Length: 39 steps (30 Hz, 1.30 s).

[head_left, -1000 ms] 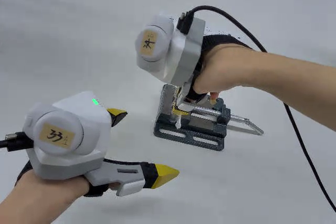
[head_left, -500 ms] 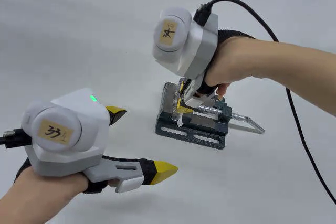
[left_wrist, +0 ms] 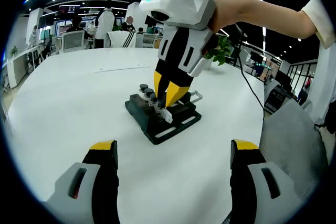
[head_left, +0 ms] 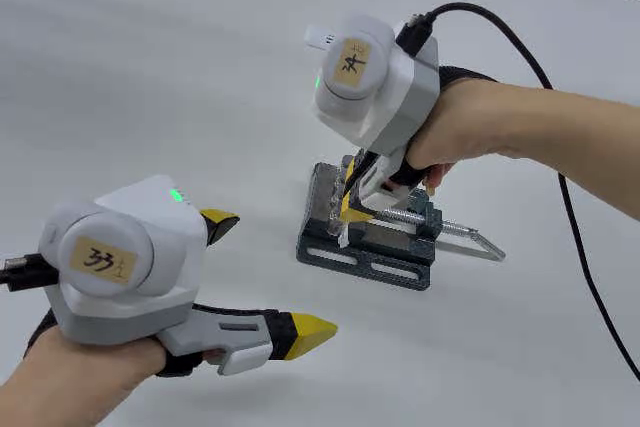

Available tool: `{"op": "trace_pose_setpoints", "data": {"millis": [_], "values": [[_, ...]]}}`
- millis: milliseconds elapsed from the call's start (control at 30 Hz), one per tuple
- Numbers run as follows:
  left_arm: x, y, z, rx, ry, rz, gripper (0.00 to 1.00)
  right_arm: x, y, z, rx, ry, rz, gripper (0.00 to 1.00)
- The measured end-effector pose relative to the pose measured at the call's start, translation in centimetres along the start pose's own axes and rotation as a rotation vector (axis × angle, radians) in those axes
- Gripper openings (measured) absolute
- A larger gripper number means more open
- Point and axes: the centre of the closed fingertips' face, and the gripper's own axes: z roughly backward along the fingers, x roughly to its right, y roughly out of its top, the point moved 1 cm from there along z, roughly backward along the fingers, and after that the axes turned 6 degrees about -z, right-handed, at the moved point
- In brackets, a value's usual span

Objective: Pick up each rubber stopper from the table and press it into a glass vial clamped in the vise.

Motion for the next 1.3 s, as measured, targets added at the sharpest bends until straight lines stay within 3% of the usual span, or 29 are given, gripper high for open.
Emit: {"op": "trace_pose_setpoints", "data": {"millis": [433,633,833,933,1300], "values": [[0.2,0.0,0.0,-0.003,-0.005,-0.005,0.87,-0.1,0.0,0.2,0.014,-0.005,0.016,0.12],[0.2,0.1,0.1,-0.001,-0.004,-0.006,0.87,-0.4,0.3,1.0,0.028,-0.001,0.024,0.16],[-0.2,0.1,0.3,0.003,0.005,-0.007,0.87,-0.3,-0.2,1.7,0.037,0.036,0.010,0.09],[-0.4,0.1,0.4,0.004,0.009,-0.004,0.87,-0.2,-0.3,1.7,0.070,0.039,0.079,0.09],[-1.2,-0.1,0.4,-0.004,0.020,-0.004,0.87,0.0,0.0,1.3,0.128,0.084,0.029,0.01]]}}
